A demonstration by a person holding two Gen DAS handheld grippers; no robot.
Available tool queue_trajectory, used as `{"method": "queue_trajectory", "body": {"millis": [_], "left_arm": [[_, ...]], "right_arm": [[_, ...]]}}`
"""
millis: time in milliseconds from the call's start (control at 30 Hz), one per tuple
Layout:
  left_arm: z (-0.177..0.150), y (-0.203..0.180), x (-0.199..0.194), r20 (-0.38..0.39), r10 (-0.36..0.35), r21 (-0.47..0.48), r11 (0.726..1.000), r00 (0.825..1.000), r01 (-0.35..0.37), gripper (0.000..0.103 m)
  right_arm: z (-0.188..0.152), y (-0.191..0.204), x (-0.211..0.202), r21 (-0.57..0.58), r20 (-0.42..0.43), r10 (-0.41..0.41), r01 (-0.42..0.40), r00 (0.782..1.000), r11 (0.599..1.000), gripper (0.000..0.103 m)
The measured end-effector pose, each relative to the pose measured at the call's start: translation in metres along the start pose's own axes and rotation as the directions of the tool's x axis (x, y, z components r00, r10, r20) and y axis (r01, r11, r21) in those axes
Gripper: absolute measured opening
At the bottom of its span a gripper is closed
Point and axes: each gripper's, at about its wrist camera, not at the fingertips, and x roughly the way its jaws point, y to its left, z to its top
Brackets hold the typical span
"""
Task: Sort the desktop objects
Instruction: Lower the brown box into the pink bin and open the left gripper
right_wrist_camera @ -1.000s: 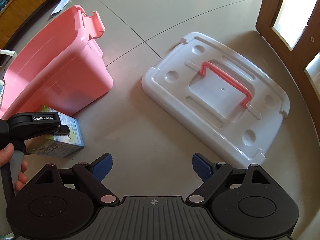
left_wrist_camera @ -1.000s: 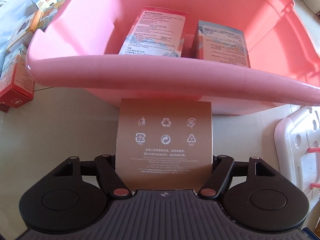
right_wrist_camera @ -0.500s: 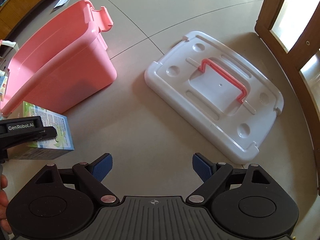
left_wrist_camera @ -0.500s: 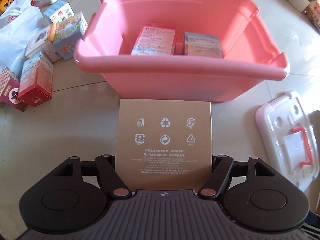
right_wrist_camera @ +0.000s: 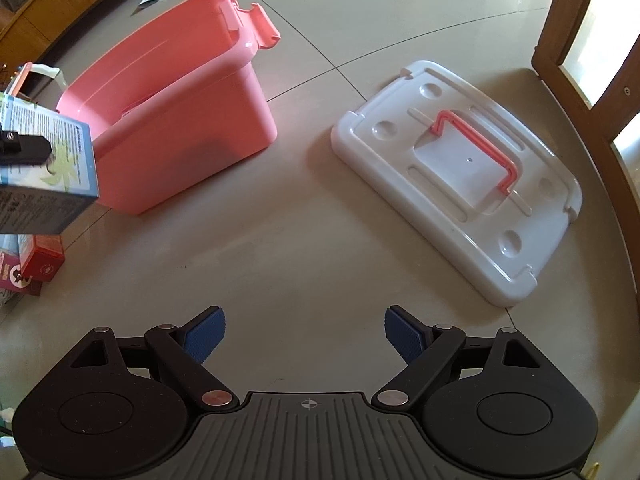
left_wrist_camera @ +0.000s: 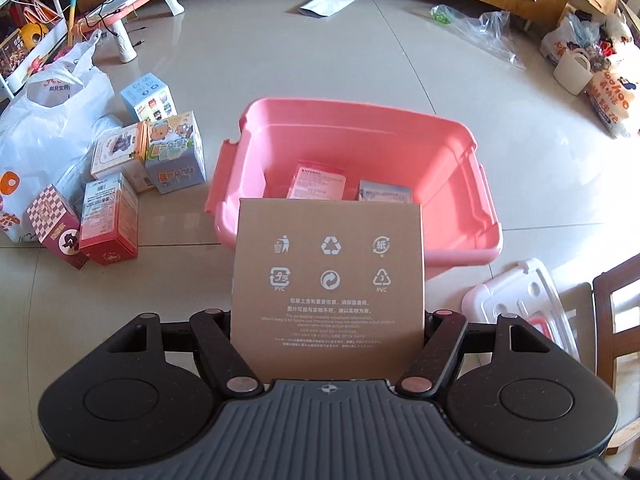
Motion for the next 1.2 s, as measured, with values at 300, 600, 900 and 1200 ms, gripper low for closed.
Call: {"method": "queue_trajectory", "body": {"millis": [300, 600, 900, 1200], "left_arm": [[0.043, 0.001, 0.012, 0.022, -0.042, -0.073, 0.996, 0.999, 0.043, 0.072], [0.074, -0.023, 0.062, -0.001, -0.059, -0.071, 0.996, 0.998, 0.059, 0.072], [0.072, -0.046, 0.113, -0.067, -0.161, -0.035, 0.987, 0.985, 0.159, 0.072], [0.067, -0.035, 0.144, -0.088, -0.229, -0.076, 0.972, 0.970, 0.222, 0.072]], "right_arm": [[0.002, -0.005, 0.002, 0.037, 0.021, 0.011, -0.012, 1.000, 0.999, 0.085], [0.004, -0.008, 0.020, 0.049, -0.003, 0.011, -0.011, 1.000, 0.999, 0.085], [0.004, -0.007, 0.044, 0.048, -0.038, -0.003, 0.005, 0.999, 0.999, 0.085], [0.001, -0.006, 0.060, 0.027, -0.061, -0.017, 0.018, 0.998, 0.999, 0.085]]}}
